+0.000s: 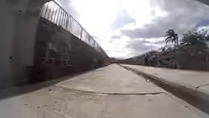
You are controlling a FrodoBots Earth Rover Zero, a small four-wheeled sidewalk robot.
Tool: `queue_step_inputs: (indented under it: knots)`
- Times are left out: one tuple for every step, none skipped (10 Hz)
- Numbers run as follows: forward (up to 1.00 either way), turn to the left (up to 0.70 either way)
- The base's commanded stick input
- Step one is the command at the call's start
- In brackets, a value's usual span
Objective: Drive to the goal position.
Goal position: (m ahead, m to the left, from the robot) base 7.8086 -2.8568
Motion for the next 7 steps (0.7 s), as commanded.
queue_step_inputs:
  knots:
    - [1.00, 0.00]
    - [1.00, 0.00]
    - [1.00, 0.00]
    - [1.00, 0.00]
    - [1.00, 0.00]
    - [1.00, 0.00]
    - [1.00, 0.00]
